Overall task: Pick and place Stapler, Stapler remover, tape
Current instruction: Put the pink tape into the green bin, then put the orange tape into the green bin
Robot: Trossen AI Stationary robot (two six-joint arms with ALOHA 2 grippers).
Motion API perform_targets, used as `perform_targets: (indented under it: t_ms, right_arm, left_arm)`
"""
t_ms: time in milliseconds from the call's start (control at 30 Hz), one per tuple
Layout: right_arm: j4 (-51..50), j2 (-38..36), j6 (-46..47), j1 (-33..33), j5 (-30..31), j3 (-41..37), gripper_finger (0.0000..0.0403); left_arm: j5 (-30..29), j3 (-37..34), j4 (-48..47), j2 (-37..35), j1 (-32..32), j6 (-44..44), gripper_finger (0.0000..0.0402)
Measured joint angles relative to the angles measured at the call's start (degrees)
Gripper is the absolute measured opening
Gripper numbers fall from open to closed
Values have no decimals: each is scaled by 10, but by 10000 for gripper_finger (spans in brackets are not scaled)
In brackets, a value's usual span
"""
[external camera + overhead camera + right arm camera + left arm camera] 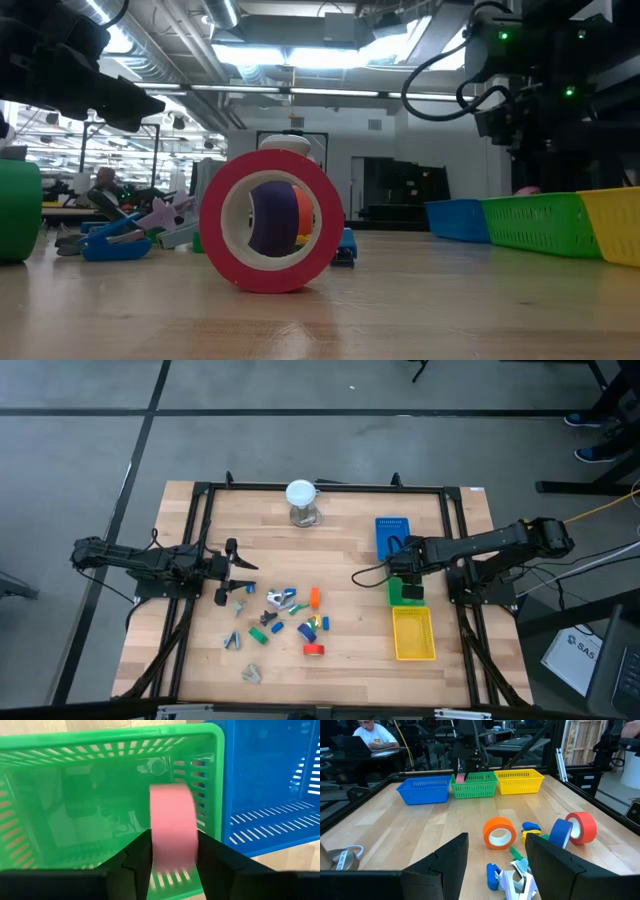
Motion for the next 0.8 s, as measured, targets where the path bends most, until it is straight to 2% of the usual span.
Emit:
perform_targets:
  t_ms: [367,800]
  right_arm:
    - [-1,0,0,0,0,1,157]
    - [-88,0,0,0,0,102,158]
  left_arm:
    - [0,0,0,0,0,0,196]
    - [0,0,0,0,0,0,196]
